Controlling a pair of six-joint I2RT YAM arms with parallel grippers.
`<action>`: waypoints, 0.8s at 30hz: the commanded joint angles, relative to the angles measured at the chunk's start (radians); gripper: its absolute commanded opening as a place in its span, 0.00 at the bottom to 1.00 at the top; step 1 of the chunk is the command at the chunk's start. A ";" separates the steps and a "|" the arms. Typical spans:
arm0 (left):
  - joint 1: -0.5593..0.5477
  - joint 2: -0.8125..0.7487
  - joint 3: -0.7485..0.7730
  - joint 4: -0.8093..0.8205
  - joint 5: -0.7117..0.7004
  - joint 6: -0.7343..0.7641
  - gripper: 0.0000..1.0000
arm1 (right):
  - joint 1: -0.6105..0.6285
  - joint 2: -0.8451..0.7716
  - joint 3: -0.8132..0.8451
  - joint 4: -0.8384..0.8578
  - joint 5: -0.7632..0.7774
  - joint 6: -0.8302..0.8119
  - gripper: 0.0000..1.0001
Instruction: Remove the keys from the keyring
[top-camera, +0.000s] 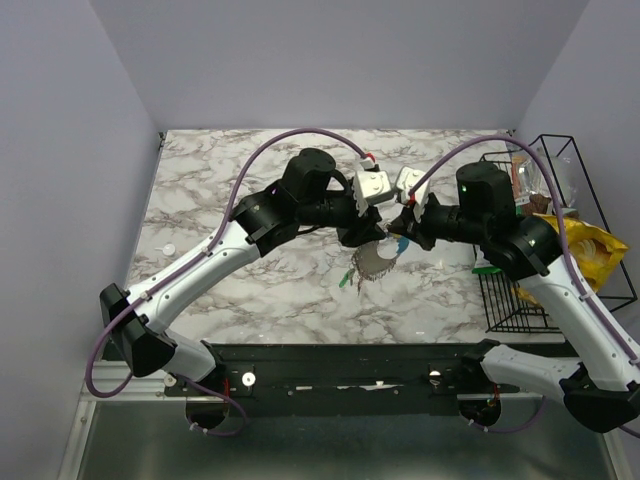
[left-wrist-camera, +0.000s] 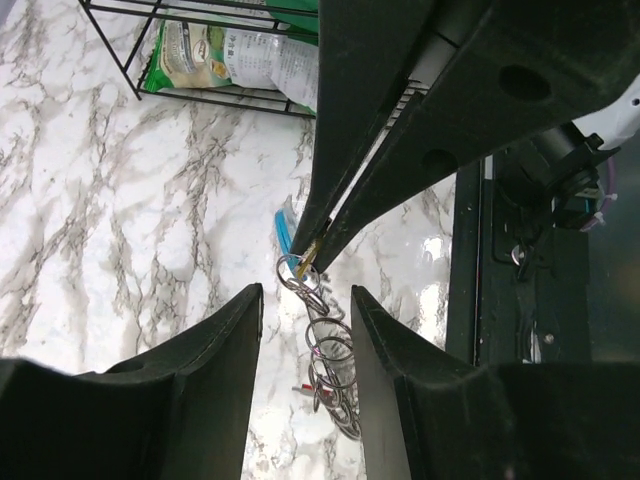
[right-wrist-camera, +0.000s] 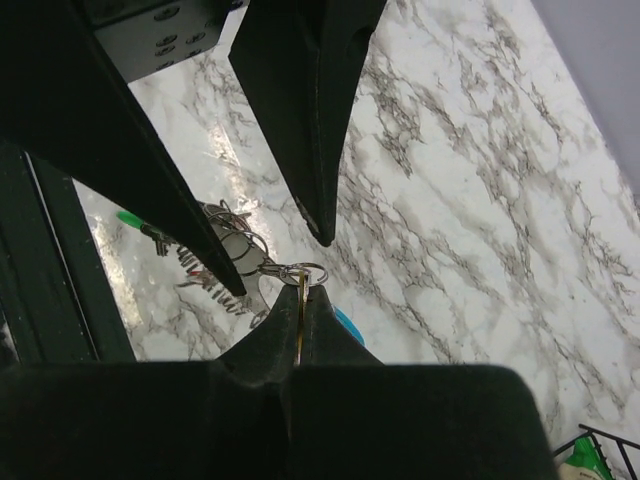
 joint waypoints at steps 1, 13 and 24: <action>0.005 0.005 -0.021 0.014 0.006 -0.049 0.50 | -0.045 -0.016 -0.011 0.106 -0.045 0.042 0.01; 0.031 0.030 -0.026 0.062 -0.011 -0.081 0.50 | -0.067 -0.011 -0.012 0.106 -0.113 0.073 0.01; 0.024 0.048 -0.021 0.063 -0.017 -0.078 0.40 | -0.070 -0.016 -0.015 0.105 -0.153 0.082 0.01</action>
